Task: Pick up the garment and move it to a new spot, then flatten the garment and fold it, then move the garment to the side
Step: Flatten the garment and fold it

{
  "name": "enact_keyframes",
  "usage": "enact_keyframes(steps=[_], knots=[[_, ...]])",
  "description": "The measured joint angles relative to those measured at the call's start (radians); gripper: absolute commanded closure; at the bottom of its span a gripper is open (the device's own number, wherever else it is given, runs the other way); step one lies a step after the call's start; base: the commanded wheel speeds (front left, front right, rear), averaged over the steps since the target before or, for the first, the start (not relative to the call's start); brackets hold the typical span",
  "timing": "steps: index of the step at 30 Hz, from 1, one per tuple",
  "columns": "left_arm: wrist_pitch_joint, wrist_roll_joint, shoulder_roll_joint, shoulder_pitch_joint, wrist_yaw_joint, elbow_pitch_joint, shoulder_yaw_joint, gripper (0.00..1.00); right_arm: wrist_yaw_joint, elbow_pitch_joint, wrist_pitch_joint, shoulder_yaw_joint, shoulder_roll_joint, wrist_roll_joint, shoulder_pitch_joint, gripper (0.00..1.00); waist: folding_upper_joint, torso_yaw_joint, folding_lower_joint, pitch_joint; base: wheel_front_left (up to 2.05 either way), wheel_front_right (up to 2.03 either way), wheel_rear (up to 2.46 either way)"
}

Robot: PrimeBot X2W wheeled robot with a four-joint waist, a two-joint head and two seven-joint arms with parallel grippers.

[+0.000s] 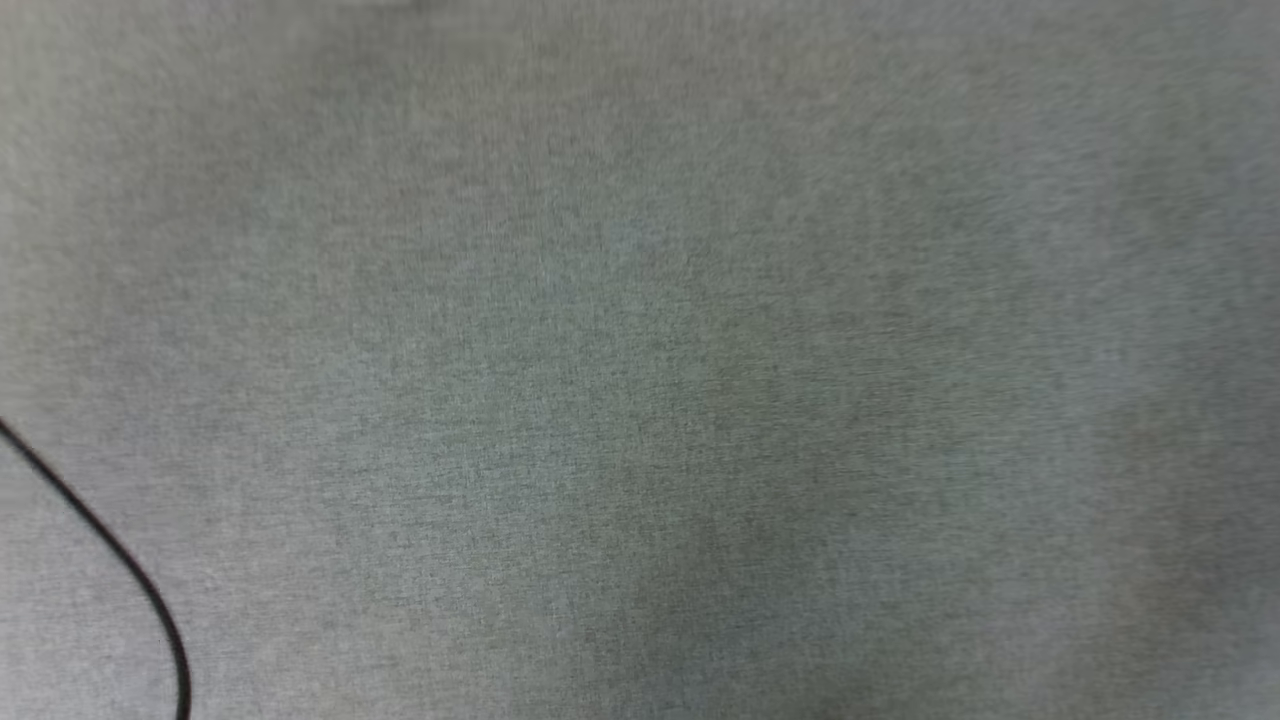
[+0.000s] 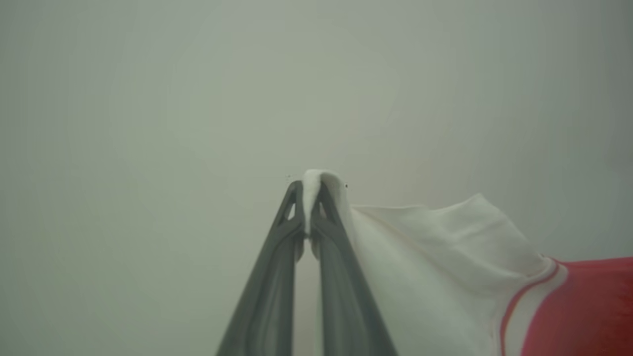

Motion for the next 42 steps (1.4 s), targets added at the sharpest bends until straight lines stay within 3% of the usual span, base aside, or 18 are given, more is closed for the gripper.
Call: enact_keyframes(steps=[5,9,16,25,34,42], knots=[[-0.078,0.015,-0.052,-0.053,-0.035,0.140,-0.029,1.00,0.000,0.116,-0.123,0.014,0.010,-0.053,-0.066,1.00,0.0000,0.015,0.0000,0.054,0.00,0.00,0.00],[-0.172,0.010,-0.107,0.004,-0.036,0.236,-0.043,1.00,0.000,0.216,-0.217,0.049,0.020,-0.085,-0.050,1.00,0.0000,0.033,0.0000,0.066,0.00,0.00,0.00],[-0.241,-0.018,-0.181,0.242,-0.055,0.326,-0.091,1.00,0.000,0.363,-0.311,0.127,0.017,-0.074,0.101,1.00,0.0000,0.056,-0.0001,0.036,0.00,0.00,0.00],[-0.271,-0.033,-0.231,0.662,-0.050,0.243,-0.132,1.00,0.000,0.422,-0.365,0.269,-0.016,0.021,0.354,1.00,0.0000,0.086,-0.0002,-0.061,0.00,0.00,0.00],[-0.246,-0.108,-0.176,1.090,-0.016,0.091,-0.148,1.00,0.000,0.385,-0.341,0.423,-0.086,0.185,0.613,1.00,0.0000,0.105,-0.0004,-0.195,0.00,0.00,0.00],[-0.169,-0.157,-0.098,1.397,0.027,-0.041,-0.181,1.00,0.000,0.359,-0.356,0.447,-0.148,0.291,0.803,1.00,0.0000,0.120,-0.0006,-0.314,0.00,0.00,0.00]])
